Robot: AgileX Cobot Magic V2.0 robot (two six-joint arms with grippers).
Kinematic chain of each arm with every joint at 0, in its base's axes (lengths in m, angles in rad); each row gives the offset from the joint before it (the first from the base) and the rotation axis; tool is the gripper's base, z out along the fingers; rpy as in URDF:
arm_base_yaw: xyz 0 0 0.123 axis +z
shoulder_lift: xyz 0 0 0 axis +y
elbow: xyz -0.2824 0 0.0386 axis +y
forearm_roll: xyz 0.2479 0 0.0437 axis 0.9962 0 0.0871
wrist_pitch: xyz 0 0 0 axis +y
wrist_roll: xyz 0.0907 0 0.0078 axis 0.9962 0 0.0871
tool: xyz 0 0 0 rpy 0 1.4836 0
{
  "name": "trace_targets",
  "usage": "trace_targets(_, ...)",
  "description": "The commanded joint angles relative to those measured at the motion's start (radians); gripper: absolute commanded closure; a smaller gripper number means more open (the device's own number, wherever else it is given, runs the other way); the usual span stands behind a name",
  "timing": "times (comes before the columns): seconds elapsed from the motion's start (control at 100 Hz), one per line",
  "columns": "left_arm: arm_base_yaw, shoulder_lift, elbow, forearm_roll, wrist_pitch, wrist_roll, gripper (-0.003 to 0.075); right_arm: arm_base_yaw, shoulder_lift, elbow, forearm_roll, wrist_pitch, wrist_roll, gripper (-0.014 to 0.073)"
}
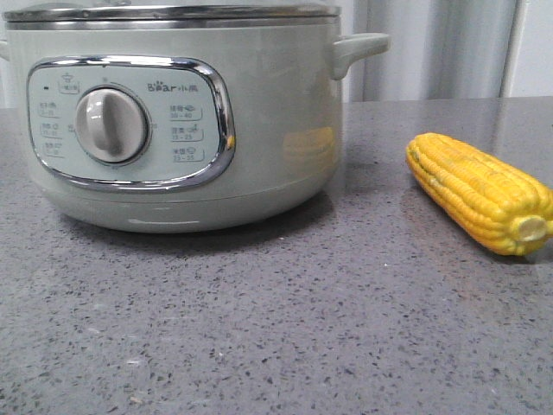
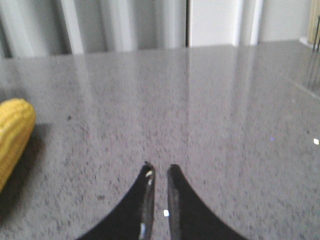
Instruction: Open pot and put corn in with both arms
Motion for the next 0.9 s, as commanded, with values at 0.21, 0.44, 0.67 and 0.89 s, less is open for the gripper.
trace_targets(0.21,0.0,-0.029,-0.018,-0.097,-0.2,-0.007,0.0741,-0.004,-0.02,-0.008,-0.001,-0.288,-0.004,0.0599)
trace_targets(0.44,0.0,0.102,-0.205,-0.062,-0.172,-0.007,0.0741,-0.004,0.057,-0.15,-0.003,-0.148,-0.004,0.06)
trace_targets(0.67,0.0,0.316,-0.385,-0.033,-0.172,-0.007,0.0741,-0.004,0.267,-0.348,0.006,0.072,-0.004,0.064)
trace_targets(0.89,0.0,0.451,-0.425,-0.033,-0.253,-0.007,0.074,-0.004,0.404,-0.454,0.084,0.135,-0.004,0.064)
